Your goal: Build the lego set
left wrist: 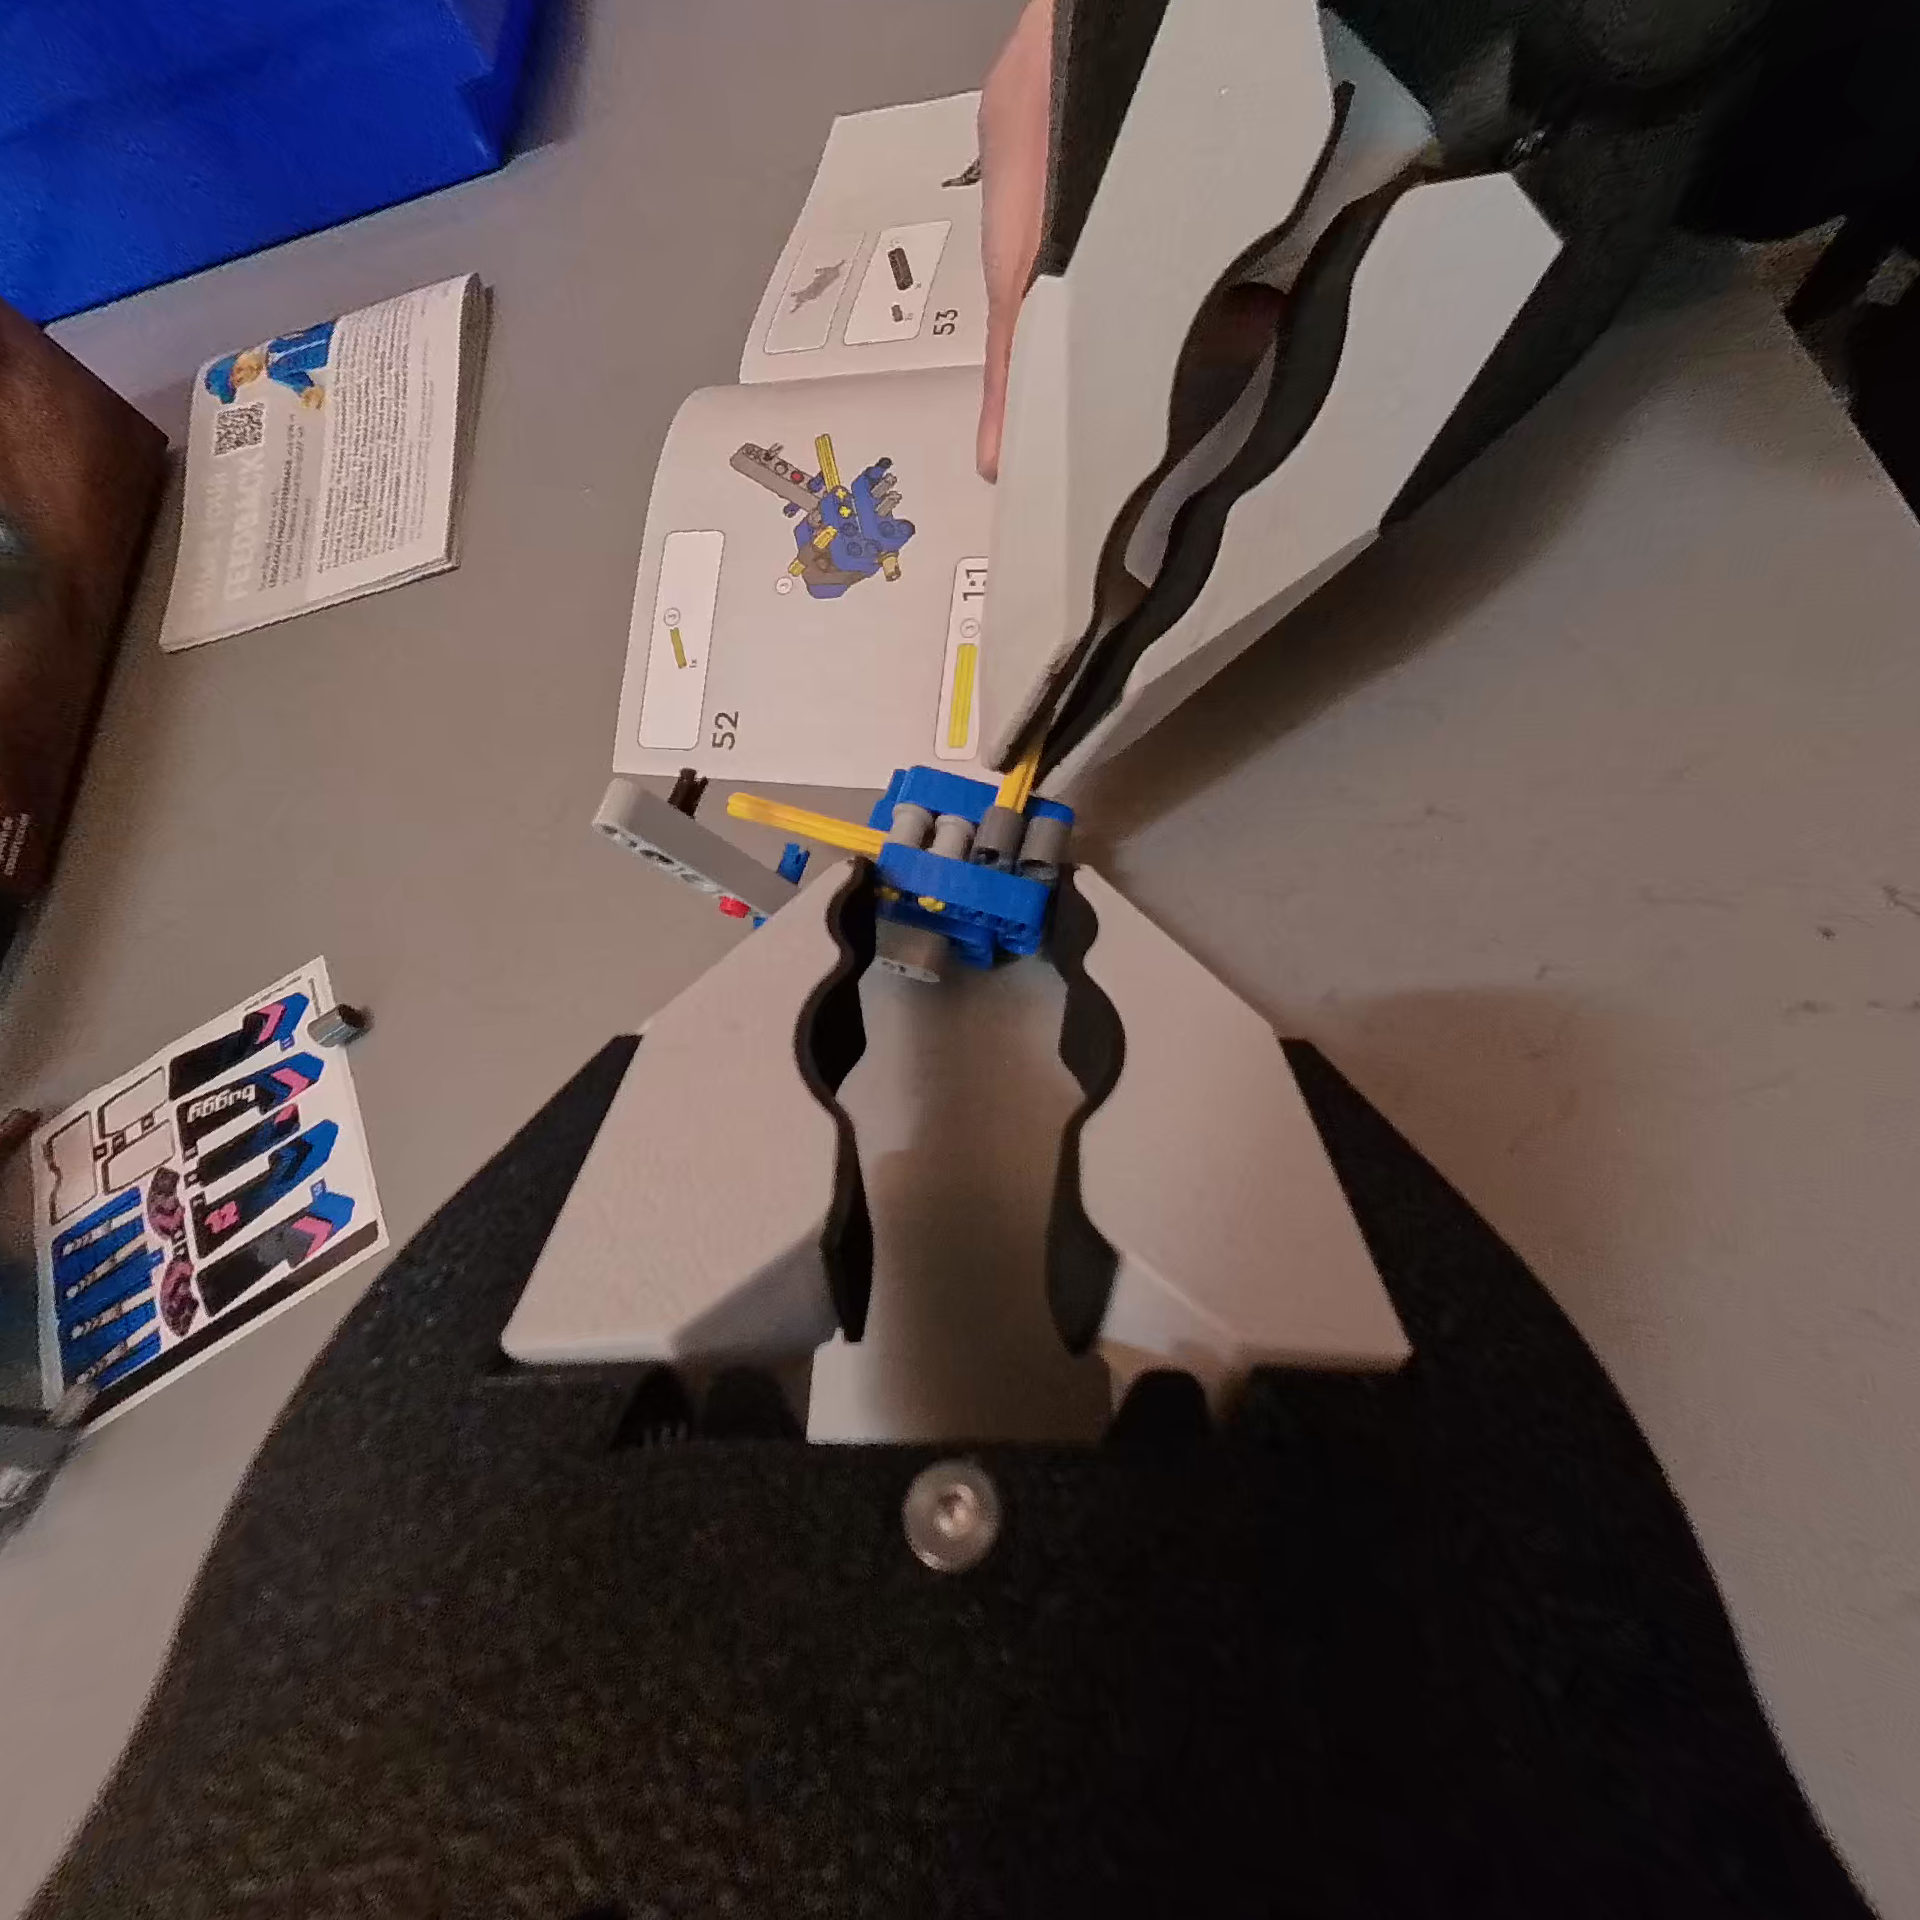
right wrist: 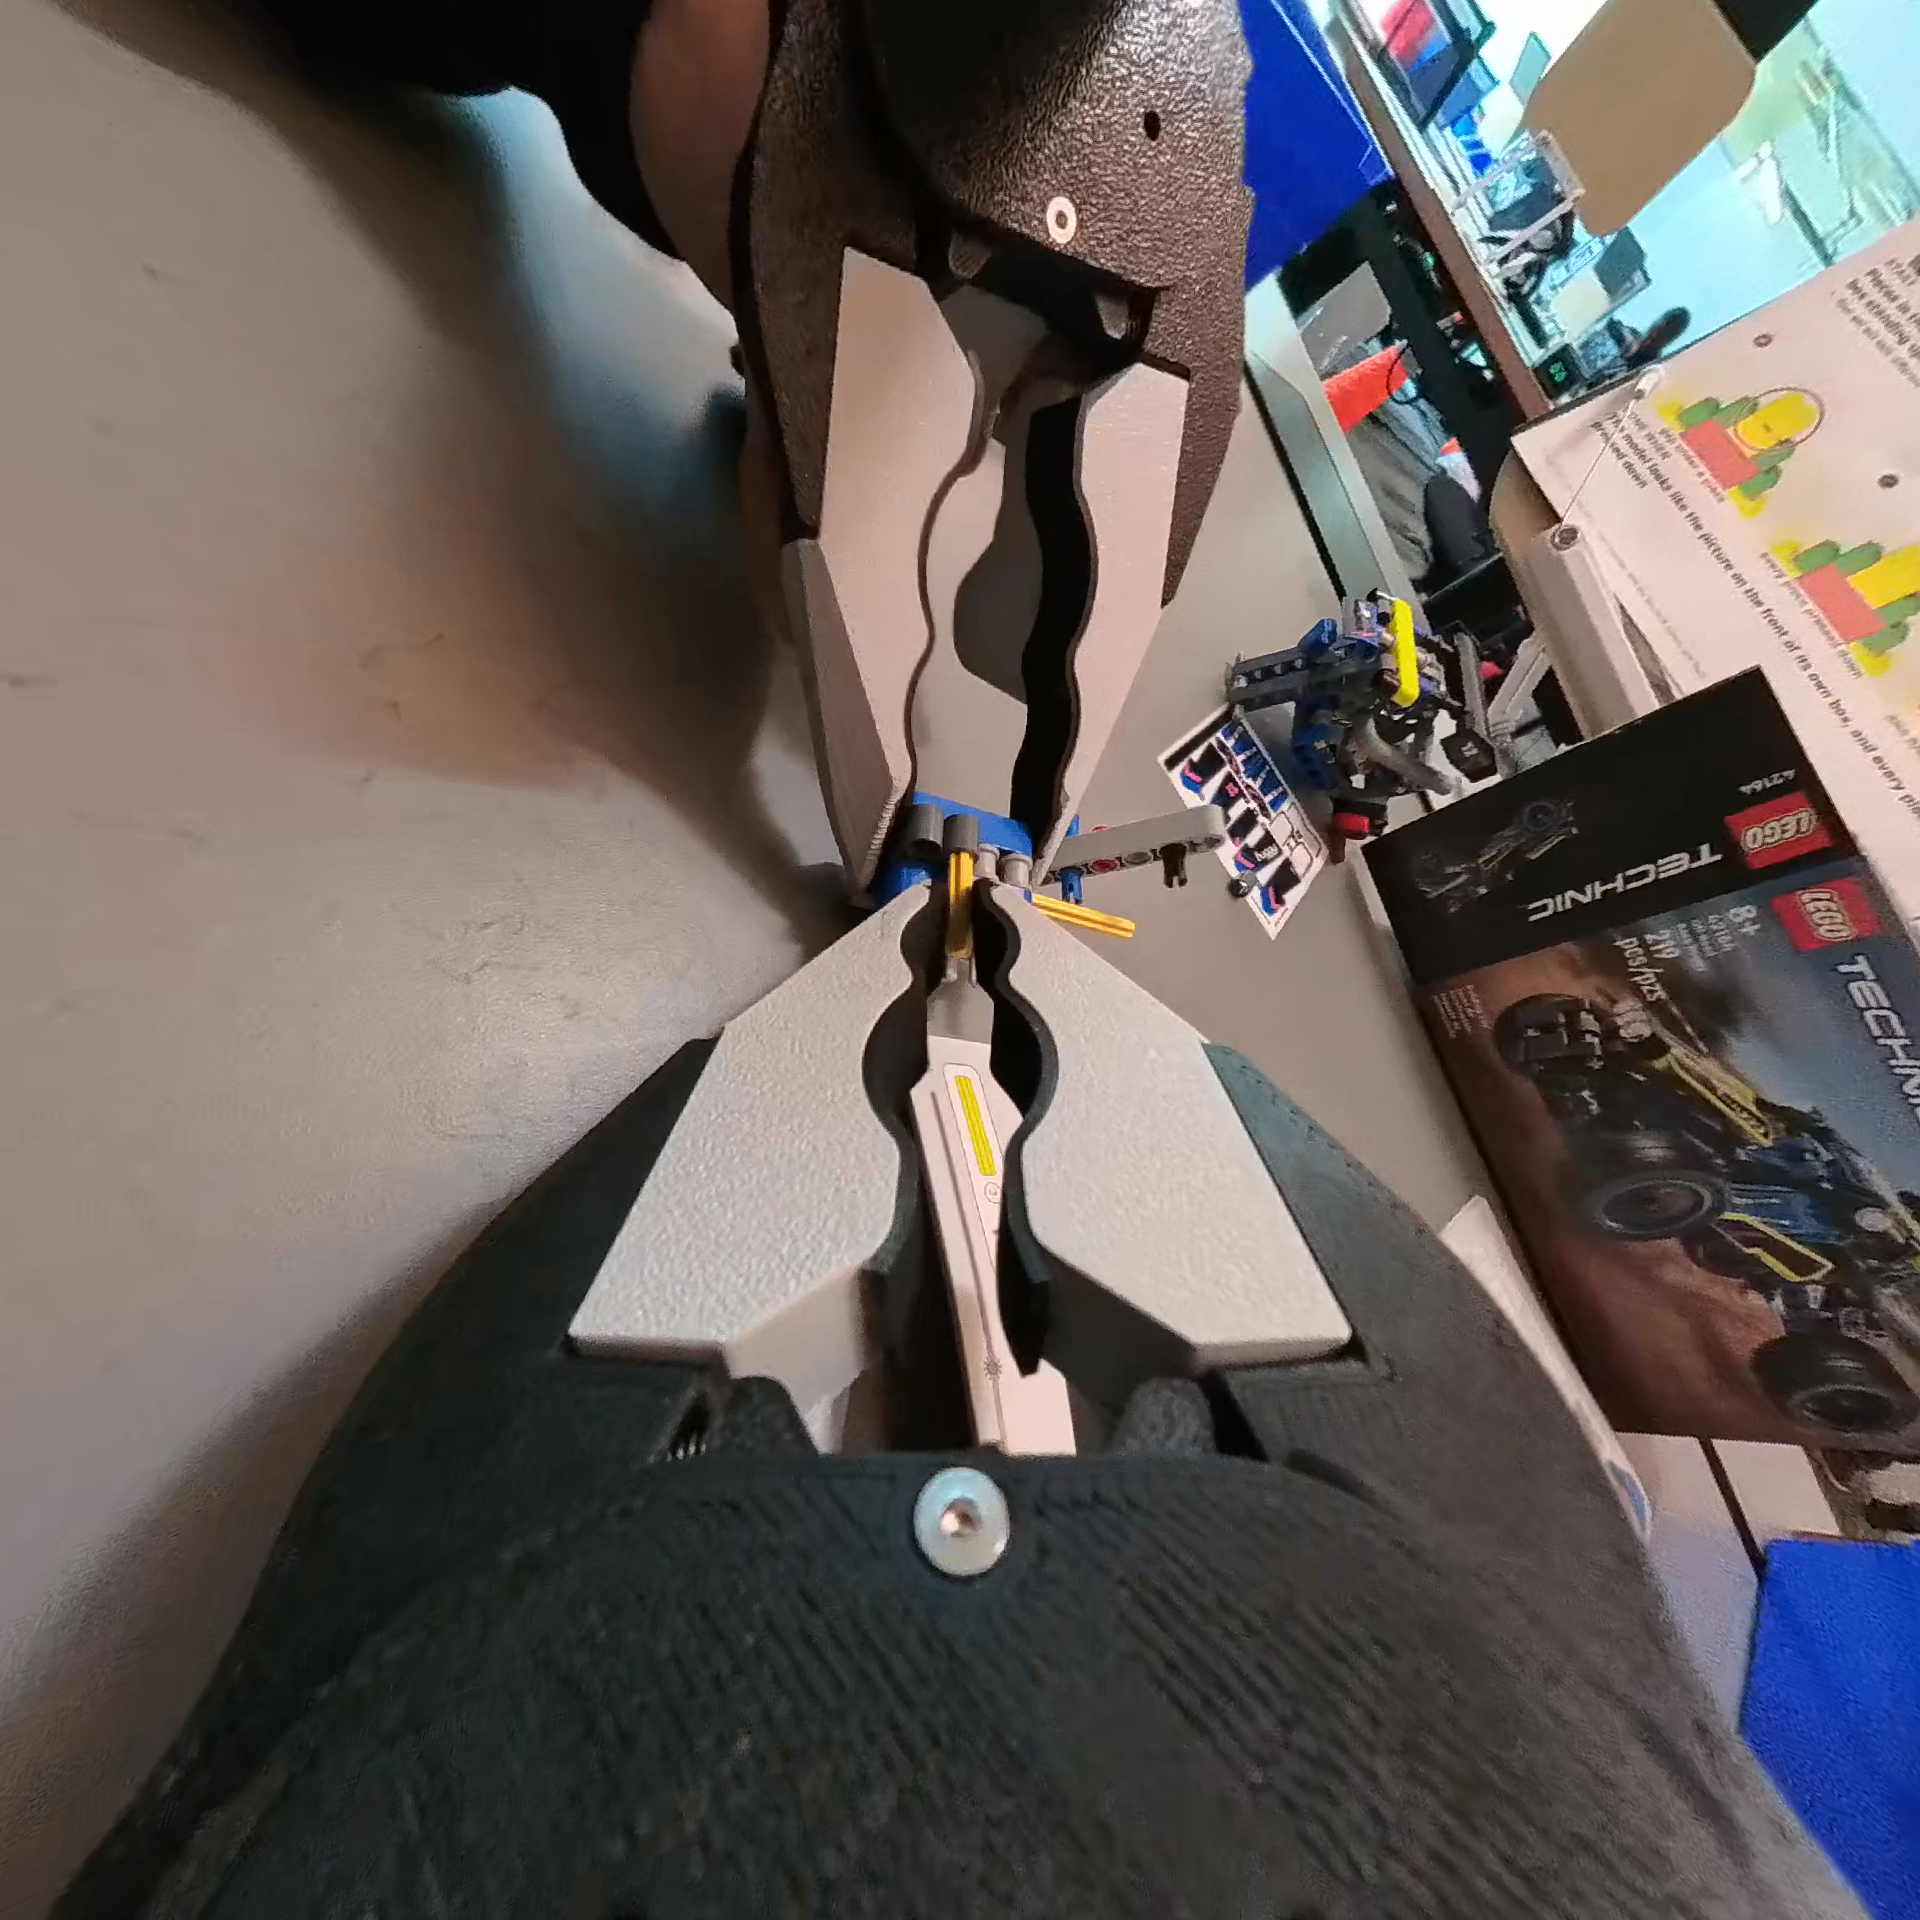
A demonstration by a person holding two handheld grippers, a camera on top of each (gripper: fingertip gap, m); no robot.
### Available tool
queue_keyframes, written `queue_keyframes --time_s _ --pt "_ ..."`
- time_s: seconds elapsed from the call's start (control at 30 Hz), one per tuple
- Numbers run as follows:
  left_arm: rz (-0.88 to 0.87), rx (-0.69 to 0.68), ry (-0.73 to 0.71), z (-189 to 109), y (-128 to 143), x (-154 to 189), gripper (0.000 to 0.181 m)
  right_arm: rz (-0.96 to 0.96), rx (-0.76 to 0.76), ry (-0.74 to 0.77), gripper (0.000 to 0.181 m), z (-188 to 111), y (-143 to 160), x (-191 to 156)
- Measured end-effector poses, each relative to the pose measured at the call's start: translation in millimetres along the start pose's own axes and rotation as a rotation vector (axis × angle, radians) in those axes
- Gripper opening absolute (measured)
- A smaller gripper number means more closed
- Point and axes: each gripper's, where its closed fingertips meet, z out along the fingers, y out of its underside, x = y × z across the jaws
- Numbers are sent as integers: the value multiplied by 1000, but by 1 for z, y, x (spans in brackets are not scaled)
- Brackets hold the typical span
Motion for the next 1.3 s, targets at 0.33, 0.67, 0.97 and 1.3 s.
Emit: queue_keyframes --time_s 0.33,0.67,0.97,1.3 --pt "-6 2 8 0 0 0 32 3 20 -22 5 0 2 -1" --pt "3 3 7 0 0 1 32 64 37 -81 0 -2 2 -5" --pt "-17 -2 -3 -3 3 -2 32 502 -136 -245 16 -25 23 -12" --pt "-7 -3 3 -4 2 1 34 597 -207 -252 7 -8 28 -30"
